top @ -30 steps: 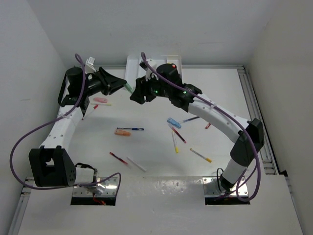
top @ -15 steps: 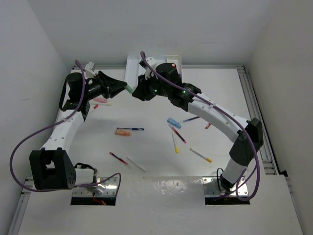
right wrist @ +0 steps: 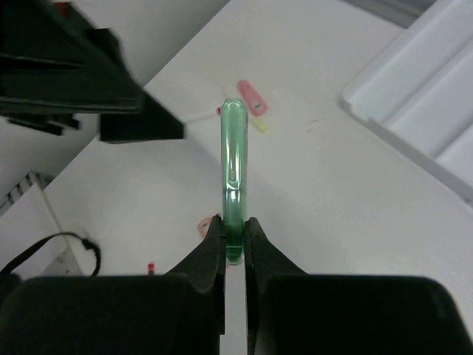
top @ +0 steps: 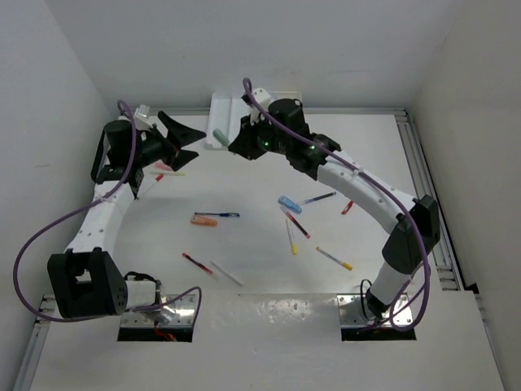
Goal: Sort the stationery into containers
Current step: Pass the stationery from the left arm to the right, then place the stationery into the container
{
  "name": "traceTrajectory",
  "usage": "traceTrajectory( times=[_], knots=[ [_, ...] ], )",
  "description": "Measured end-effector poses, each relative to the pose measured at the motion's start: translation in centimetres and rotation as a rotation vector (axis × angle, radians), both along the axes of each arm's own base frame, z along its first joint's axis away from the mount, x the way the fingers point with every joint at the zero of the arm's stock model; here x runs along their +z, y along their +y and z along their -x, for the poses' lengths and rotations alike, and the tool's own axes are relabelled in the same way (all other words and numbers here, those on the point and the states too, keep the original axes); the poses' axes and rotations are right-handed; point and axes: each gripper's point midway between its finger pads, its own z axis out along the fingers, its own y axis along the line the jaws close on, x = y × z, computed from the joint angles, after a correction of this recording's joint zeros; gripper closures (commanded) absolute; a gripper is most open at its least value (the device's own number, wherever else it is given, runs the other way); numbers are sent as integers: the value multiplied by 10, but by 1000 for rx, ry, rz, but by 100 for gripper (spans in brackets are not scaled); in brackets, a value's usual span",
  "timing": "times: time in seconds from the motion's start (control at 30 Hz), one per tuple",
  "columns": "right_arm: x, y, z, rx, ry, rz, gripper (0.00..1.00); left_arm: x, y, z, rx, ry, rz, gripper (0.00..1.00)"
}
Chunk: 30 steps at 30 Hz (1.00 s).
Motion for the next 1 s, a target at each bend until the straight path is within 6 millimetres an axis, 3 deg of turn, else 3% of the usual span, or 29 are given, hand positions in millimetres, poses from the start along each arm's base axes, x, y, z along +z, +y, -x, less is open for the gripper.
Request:
traceTrajectory(
  times=[0.13, 0.23, 0.43, 0.53, 0.7, 0.87, 1.0],
  knots=[
    [5, -35, -46, -116, -39, -22, 100, 3, 30, -12, 101, -29, -160, 0],
    [-5, -67, -92, -236, -56, -20, 100, 6, 48, -19, 166, -68, -283, 0],
    [-72, -117, -179, -456, -36, 37, 100, -24, 70, -19, 203, -46, -465, 0],
    [-104, -117, -210, -506, -36, 60, 100, -43, 72, -19, 195, -18, -542, 0],
    [-133, -103, -264, -553, -93, 33, 100, -80, 68, -21, 138, 34, -685, 0],
    [-157, -95, -298, -581, -153, 4, 100, -94, 75, -18, 126, 51, -761, 0],
    [-193, -95, -311, -602, -172, 11, 100, -106, 74, -13, 98, 58, -782, 0]
  ],
)
